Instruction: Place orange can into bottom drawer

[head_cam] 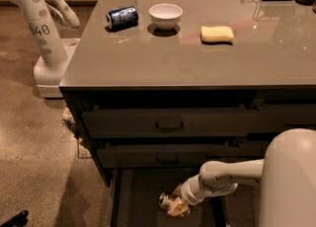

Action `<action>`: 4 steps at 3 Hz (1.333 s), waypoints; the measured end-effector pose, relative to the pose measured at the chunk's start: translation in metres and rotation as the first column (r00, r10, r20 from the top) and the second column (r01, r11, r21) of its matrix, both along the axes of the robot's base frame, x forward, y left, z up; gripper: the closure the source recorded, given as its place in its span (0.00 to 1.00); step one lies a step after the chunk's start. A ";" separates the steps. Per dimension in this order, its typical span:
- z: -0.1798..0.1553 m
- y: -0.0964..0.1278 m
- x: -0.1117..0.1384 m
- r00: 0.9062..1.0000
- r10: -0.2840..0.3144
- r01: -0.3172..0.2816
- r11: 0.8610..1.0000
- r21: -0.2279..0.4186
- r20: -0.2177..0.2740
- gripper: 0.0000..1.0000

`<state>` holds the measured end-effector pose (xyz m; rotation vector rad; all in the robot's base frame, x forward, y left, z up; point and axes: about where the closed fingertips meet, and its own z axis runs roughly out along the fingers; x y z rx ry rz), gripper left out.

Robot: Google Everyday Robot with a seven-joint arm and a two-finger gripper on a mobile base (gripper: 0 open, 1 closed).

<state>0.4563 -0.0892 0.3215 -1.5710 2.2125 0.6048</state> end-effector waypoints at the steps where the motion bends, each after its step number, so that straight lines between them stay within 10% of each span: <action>1: -0.035 -0.008 0.019 0.999 -0.043 0.044 0.999 -0.012 0.029 1.00; 2: -0.068 -0.005 0.032 0.997 -0.064 0.064 0.998 0.014 0.048 1.00; 4: -0.109 0.005 0.050 0.995 -0.091 0.088 0.994 0.065 0.046 0.58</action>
Offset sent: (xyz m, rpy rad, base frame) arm 0.0498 -0.0014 -0.1101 0.0499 -0.0785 -0.0921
